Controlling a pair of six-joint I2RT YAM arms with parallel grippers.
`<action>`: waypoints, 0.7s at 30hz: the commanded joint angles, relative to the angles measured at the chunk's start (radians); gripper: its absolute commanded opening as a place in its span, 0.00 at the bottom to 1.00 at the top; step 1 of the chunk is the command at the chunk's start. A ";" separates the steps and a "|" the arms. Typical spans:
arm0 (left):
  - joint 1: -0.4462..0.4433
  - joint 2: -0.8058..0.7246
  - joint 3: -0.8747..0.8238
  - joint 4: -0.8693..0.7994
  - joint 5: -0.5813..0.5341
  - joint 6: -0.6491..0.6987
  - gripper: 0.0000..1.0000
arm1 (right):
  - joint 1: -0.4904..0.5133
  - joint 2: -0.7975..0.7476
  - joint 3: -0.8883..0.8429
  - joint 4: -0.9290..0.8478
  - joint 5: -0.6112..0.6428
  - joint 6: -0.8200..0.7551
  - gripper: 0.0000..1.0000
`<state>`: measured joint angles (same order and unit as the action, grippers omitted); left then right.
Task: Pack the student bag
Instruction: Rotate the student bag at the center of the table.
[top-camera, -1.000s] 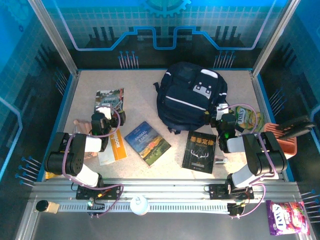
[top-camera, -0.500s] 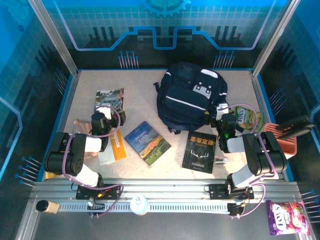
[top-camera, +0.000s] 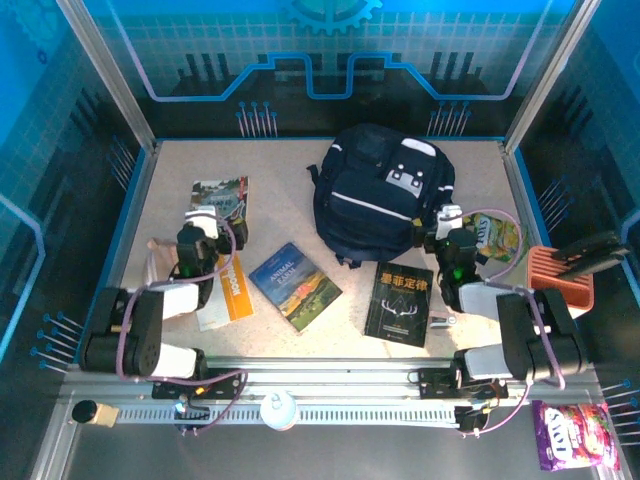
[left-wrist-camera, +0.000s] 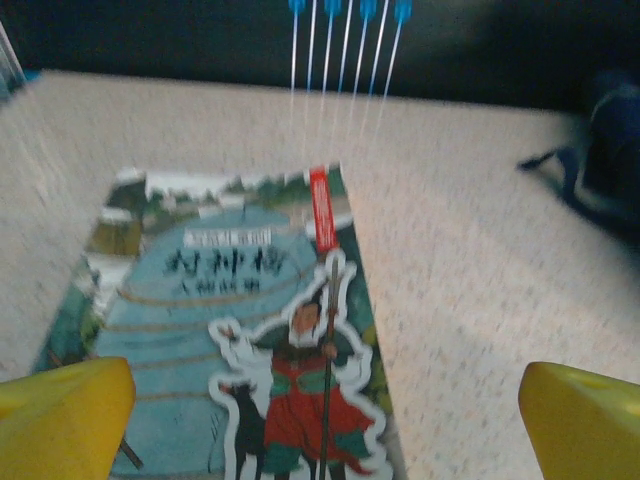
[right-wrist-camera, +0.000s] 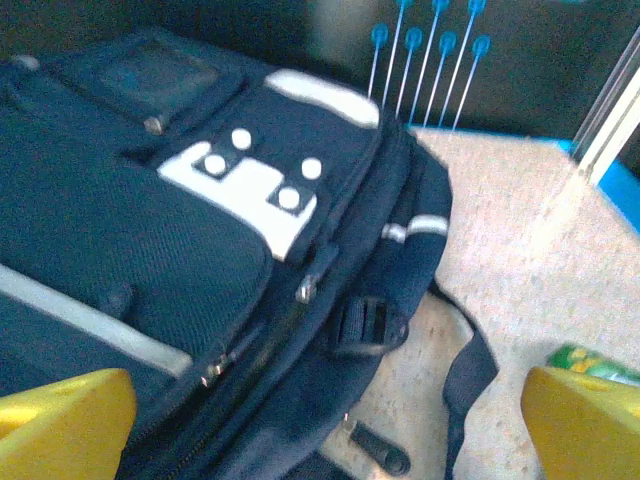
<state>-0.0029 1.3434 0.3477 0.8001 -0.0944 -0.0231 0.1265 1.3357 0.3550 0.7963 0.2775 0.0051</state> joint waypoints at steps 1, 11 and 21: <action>-0.002 -0.131 0.060 -0.188 -0.077 -0.073 0.99 | 0.047 -0.080 0.125 -0.264 0.058 0.023 1.00; -0.042 -0.179 0.430 -0.815 -0.027 -0.427 0.99 | 0.104 0.084 0.672 -1.018 -0.354 0.371 1.00; -0.193 -0.014 0.564 -0.830 0.241 -0.581 0.99 | 0.105 0.368 0.926 -1.061 -0.426 0.525 0.98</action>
<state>-0.1558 1.2911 0.8677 0.0151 0.0502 -0.5278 0.2291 1.6375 1.2018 -0.1886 -0.0982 0.4648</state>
